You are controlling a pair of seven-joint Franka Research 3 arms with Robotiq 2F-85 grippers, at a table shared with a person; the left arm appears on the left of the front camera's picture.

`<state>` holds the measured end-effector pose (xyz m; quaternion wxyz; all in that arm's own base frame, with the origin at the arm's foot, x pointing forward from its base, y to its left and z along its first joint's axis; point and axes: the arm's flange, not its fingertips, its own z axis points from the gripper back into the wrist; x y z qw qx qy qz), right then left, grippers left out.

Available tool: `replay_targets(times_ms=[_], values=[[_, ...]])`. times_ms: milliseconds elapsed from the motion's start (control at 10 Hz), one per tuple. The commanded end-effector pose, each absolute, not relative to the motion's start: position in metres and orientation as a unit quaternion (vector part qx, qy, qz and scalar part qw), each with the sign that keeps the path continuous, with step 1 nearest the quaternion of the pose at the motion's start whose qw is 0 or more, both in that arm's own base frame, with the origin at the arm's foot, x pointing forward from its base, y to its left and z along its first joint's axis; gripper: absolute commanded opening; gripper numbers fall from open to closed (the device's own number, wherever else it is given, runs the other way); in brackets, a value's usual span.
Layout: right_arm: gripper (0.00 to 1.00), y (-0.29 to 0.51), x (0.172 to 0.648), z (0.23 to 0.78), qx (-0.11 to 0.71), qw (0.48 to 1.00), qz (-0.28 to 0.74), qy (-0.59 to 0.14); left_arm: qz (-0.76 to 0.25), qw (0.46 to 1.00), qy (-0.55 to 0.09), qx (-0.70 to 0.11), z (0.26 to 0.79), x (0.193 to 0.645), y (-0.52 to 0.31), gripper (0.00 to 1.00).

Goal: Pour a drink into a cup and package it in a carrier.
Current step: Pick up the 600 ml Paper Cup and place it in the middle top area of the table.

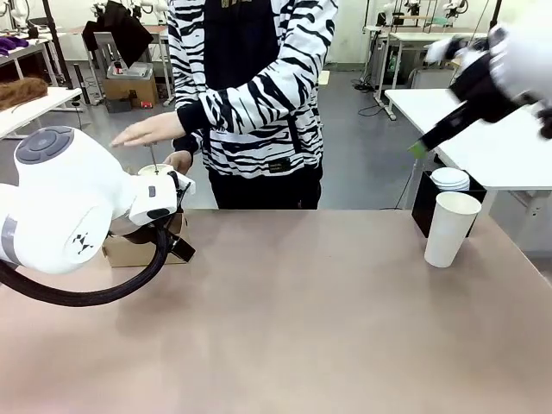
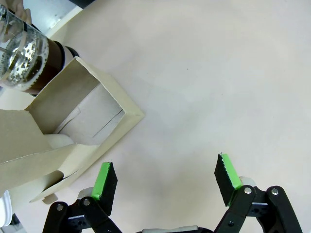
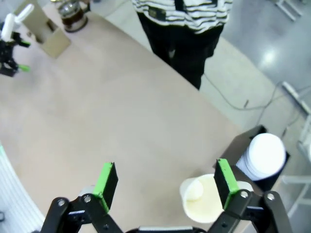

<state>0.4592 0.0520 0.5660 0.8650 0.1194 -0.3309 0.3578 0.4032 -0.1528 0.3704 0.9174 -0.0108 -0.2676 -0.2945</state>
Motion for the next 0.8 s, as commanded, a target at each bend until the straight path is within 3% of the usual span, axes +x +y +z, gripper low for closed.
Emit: replay_targets(times_ms=[0,200,300,400,700], values=[[1.0,-0.024,0.477,0.557,0.19,0.833,0.391,-0.341,-0.294,0.918,-0.268,-0.012,0.37,0.403,-0.152,1.0],[1.0,-0.068,0.488,0.538,0.239,0.801,0.388,-0.387,-0.294,0.918,-0.268,-0.012,0.37,0.403,-0.152,1.0],[1.0,-0.071,0.499,0.524,0.221,0.827,0.362,-0.369,-0.294,0.918,-0.268,-0.012,0.37,0.403,-0.152,1.0],[1.0,-0.064,0.463,0.557,0.203,0.815,0.376,-0.391,-0.294,0.918,-0.268,-0.012,0.37,0.403,-0.152,1.0],[1.0,-0.064,0.463,0.557,0.203,0.815,0.376,-0.391,-0.294,0.918,-0.268,-0.012,0.37,0.403,-0.152,1.0]])
